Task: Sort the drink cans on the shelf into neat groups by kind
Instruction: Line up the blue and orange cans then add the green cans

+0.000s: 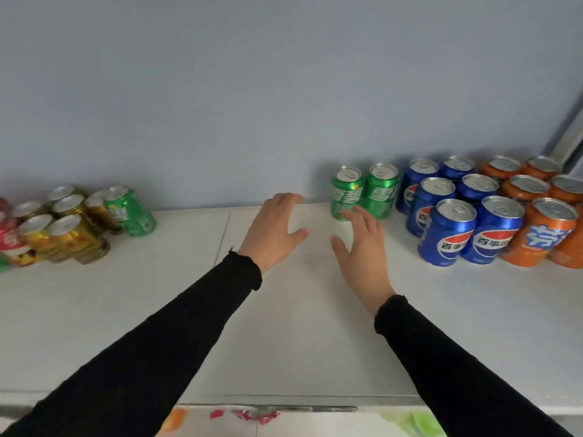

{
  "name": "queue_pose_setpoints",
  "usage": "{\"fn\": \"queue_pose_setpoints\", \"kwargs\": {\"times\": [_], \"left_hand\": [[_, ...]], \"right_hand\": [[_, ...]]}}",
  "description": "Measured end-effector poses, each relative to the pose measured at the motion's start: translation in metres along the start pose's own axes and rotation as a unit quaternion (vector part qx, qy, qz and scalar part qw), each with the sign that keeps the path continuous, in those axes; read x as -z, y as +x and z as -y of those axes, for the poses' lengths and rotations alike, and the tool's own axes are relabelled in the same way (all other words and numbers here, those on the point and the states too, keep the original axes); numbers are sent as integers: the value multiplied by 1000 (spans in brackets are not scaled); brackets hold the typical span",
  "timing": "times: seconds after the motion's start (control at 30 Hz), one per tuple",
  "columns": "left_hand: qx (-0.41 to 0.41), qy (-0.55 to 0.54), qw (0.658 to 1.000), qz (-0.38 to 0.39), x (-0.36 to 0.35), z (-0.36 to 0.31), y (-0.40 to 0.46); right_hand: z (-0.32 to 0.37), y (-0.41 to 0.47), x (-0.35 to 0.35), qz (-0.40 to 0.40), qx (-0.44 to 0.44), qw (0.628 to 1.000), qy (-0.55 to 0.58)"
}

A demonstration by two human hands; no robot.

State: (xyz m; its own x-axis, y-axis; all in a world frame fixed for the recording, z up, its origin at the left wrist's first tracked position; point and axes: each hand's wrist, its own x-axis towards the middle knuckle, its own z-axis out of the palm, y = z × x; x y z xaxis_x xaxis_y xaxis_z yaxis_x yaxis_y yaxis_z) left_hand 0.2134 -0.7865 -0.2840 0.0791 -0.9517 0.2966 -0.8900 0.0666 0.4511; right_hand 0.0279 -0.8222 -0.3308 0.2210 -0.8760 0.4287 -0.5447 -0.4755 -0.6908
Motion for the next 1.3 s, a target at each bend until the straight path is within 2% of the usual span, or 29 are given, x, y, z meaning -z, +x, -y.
{"fn": "queue_pose_setpoints", "kwargs": {"times": [0.1, 0.33, 0.57, 0.7, 0.97, 1.13, 1.3], "left_hand": [[9, 52, 999, -14, 29, 31, -39], [43, 94, 993, -48, 111, 121, -123], [33, 93, 993, -67, 198, 213, -188], [43, 88, 992, -83, 235, 253, -216], [127, 72, 974, -172, 283, 328, -226], [236, 82, 939, -235, 296, 374, -214], [313, 74, 919, -229, 295, 402, -207]], "right_hand": [[29, -14, -22, 64, 37, 997, -21], [131, -42, -103, 103, 110, 988, -16], [242, -66, -191, 119, 48, 990, 57], [282, -63, -226, 128, 12, 989, 69], [295, -30, -289, 136, -41, 988, 65], [286, -5, -317, 119, -87, 985, 89], [277, 14, -341, 112, -109, 979, 131]]}}
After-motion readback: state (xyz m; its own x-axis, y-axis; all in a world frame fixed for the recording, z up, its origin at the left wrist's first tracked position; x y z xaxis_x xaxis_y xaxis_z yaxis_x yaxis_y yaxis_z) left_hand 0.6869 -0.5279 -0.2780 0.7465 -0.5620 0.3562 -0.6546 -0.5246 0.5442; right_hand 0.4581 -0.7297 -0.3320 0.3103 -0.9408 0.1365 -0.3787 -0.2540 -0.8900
